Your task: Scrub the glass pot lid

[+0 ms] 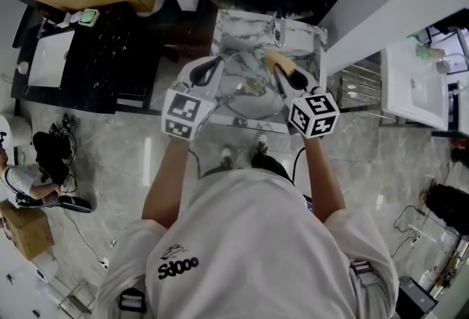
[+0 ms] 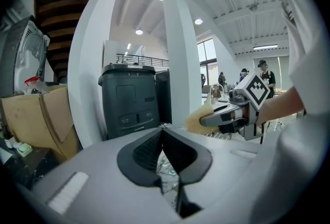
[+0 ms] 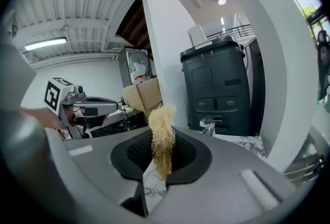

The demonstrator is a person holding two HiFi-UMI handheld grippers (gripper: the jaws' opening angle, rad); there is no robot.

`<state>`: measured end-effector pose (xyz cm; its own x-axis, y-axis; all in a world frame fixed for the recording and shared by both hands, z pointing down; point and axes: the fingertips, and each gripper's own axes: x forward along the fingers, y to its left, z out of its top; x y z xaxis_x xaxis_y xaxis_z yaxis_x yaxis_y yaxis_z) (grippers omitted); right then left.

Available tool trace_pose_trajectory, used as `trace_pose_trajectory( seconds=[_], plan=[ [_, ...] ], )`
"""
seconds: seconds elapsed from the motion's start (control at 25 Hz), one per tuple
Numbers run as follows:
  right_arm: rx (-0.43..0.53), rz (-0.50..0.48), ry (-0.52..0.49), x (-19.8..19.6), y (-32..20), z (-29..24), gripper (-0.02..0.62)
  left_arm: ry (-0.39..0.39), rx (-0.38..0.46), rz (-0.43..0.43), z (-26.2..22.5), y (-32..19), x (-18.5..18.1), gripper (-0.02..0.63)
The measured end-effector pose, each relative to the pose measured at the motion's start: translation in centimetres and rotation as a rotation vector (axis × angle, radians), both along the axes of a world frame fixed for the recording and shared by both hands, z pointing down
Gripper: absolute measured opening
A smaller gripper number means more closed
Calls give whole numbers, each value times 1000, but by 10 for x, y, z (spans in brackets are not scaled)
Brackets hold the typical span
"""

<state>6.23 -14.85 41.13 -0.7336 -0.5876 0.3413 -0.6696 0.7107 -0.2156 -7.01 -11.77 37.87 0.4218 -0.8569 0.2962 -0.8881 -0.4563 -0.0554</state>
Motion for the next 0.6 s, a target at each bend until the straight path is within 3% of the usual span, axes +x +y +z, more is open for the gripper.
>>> trace_pose_trajectory(
  seconds=[0.16,0.6],
  plan=[
    [-37,-17,21,9,-14,25,49,-12,16,-42,6,-8,11,9],
    [-151,-39,25,24,-41,79,49,-57,-33,-111,34,-23,23,9]
  ],
)
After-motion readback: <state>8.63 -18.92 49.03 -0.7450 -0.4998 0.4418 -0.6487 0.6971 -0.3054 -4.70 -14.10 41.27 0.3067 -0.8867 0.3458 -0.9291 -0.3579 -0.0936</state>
